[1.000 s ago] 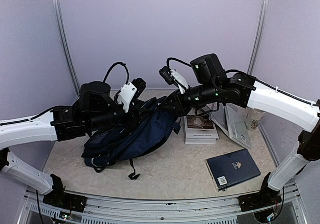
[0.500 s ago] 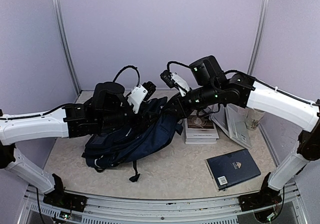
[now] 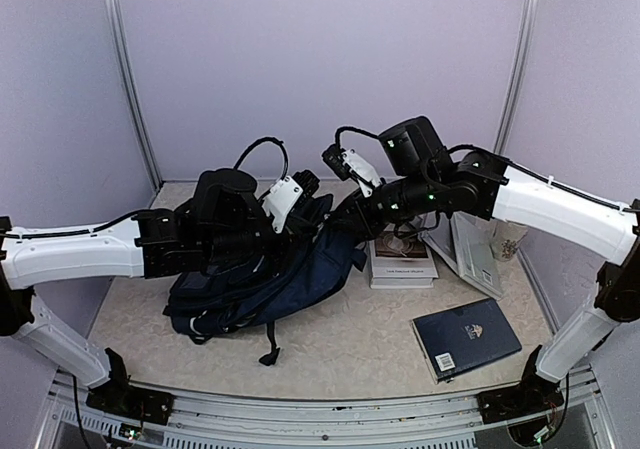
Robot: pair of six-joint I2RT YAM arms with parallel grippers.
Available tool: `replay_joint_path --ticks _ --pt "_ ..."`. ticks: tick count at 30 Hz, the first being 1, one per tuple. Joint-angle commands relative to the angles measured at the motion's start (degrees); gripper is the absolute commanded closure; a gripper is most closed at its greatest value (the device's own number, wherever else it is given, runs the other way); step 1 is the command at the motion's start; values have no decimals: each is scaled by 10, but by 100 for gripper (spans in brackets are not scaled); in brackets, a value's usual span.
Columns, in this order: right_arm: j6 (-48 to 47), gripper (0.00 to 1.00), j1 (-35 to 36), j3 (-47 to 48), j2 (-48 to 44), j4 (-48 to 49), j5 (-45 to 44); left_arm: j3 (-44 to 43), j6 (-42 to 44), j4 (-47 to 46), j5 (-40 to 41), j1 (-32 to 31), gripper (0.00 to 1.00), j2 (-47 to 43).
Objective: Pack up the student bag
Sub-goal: Unzip the largest pocket of the student bag.
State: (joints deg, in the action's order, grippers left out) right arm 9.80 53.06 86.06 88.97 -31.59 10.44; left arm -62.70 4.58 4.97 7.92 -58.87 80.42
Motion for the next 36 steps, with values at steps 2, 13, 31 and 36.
replay_joint_path --ticks 2,13,31,36 --pt "-8 100 -56 -45 -53 31 -24 17 41 31 89 -5 100 -55" --pt "-52 100 -190 -94 -88 -5 -33 40 146 33 37 -62 100 -156" --pt "-61 100 -263 -207 -68 83 123 80 154 -142 11 -40 100 -317" --pt "-18 100 -263 -277 -62 190 201 60 164 -141 -89 -36 100 -305"
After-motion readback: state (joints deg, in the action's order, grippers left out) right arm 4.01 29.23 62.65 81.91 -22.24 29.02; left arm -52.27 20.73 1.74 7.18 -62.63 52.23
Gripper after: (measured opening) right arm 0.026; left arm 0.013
